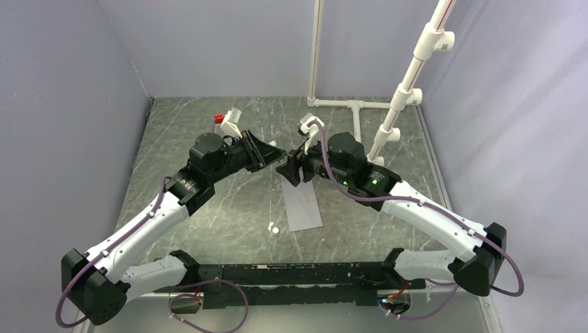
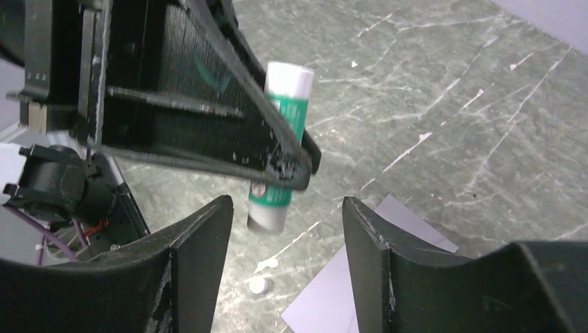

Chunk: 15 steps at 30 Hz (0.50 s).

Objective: Place the letter into the envelope and seal it

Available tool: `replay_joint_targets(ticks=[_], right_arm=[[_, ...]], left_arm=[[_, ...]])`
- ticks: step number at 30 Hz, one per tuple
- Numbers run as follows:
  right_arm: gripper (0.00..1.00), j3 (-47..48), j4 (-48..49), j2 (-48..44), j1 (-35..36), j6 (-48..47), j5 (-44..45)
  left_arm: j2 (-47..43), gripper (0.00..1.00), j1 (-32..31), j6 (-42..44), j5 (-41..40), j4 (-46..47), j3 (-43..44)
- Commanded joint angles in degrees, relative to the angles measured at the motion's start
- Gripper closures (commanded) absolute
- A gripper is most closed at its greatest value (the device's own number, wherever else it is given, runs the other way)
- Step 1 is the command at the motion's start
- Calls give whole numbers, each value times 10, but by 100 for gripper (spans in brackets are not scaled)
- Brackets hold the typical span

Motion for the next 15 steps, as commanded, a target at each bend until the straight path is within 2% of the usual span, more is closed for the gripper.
replay_joint_targets(ticks=[1,6,8,9,10,15], right_arm=[[43,41,43,24,2,-2,8],[73,47,51,28,2,5,17],[89,45,49,27,2,1,14],[96,44,48,25,2,-4,8],[100,40,47,23,2,-14,-2],[100,15,30,-6,1,-100,-70]], left_arm=[[-7,95,2,-8,8,13,29],[-16,91,3,0,1,6,32],[-17,83,4,5,10,2,37],[-18,75,6,9,13,-3,41],[-18,68,6,13,17,-9,44],[-20,38,39,33,67,-69,68]])
